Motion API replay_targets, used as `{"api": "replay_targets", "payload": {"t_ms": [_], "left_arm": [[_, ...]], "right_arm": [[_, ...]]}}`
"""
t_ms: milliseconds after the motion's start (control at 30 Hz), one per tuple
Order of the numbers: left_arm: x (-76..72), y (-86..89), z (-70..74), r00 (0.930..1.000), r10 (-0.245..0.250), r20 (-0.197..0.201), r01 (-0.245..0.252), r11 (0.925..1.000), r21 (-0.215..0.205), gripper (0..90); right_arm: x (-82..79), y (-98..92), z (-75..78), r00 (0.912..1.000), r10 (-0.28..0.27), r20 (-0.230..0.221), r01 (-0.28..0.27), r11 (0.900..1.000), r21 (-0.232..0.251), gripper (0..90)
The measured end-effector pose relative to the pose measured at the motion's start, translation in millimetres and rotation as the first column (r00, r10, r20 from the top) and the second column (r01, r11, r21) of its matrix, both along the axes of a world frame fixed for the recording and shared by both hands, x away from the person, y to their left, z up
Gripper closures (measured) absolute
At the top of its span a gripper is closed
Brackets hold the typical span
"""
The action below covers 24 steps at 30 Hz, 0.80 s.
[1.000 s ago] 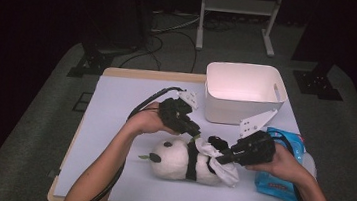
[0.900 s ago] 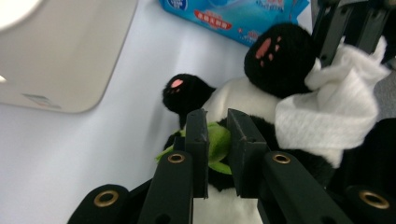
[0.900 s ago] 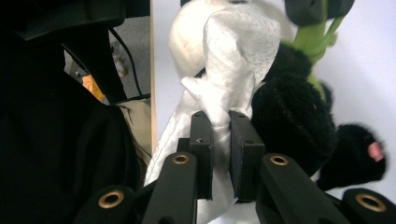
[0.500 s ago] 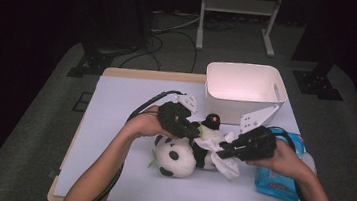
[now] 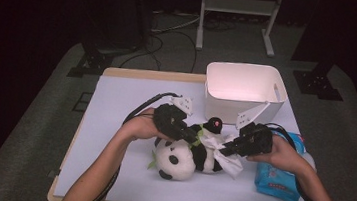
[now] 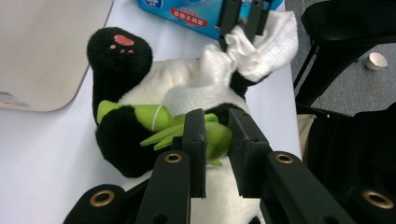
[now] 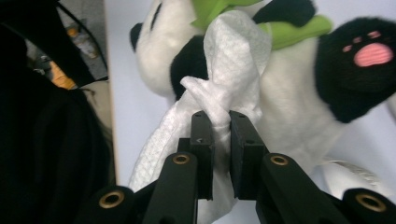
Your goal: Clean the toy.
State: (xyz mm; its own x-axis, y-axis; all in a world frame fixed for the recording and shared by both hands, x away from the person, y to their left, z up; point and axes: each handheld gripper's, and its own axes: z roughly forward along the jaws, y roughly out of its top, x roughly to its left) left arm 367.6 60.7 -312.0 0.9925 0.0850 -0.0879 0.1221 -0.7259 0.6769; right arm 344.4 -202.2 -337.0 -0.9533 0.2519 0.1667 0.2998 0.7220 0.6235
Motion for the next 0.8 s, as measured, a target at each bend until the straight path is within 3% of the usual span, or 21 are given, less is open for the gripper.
{"api": "replay_targets", "payload": {"t_ms": [233,367,800], "left_arm": [[-1.3,-0.1,-0.5,1.0000,0.000,0.005,0.000,1.0000,-0.004,77.3],[-0.9,1.2,1.5,0.9998,0.006,0.019,-0.006,1.0000,0.000,77.2],[-5.4,5.6,0.1,0.9997,0.011,0.022,-0.011,0.9999,-0.003,75.1]], "right_arm": [[-5.1,4.8,-5.4,0.9991,0.028,-0.031,-0.028,1.000,-0.007,80.8],[-7.6,9.0,-9.7,0.9962,0.058,-0.065,-0.057,0.998,0.014,80.8],[-9.3,22.1,-13.1,0.9935,0.085,-0.076,-0.085,0.996,-0.005,80.7]]}}
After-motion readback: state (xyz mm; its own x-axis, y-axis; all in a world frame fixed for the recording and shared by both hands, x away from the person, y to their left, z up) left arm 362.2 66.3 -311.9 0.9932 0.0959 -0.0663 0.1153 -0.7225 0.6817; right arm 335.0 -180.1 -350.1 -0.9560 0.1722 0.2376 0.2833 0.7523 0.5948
